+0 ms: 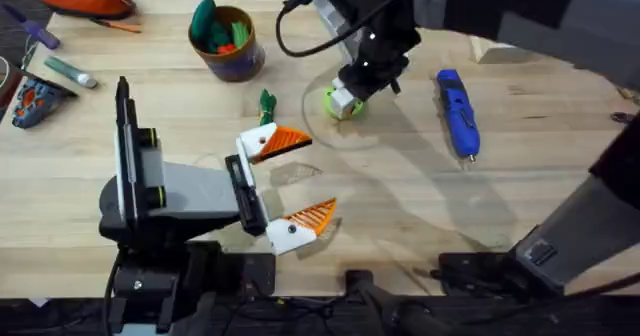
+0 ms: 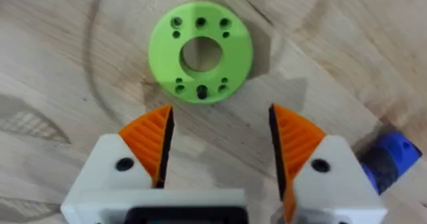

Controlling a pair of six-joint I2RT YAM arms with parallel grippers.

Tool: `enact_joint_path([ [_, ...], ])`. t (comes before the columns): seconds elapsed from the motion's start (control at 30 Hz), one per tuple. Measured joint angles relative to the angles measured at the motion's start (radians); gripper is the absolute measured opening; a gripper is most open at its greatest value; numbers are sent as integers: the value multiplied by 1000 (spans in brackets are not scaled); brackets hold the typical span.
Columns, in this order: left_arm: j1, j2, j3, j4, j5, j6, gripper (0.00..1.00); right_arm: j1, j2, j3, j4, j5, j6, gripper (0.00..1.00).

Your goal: Pick up the gripper from the table and insert it into the empty holder that is missing its gripper. Then pick up a screw, insert it into the mounting hole, and use the screwdriver to tighten it. Finally, clean up the table by picking up the vegetable and placing it into the bucket.

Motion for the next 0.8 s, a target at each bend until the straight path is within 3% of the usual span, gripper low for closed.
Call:
enact_joint_path([
  [0.8, 0, 0, 0, 0, 0, 0, 999, 5, 70, 6, 52, -67, 0, 524],
])
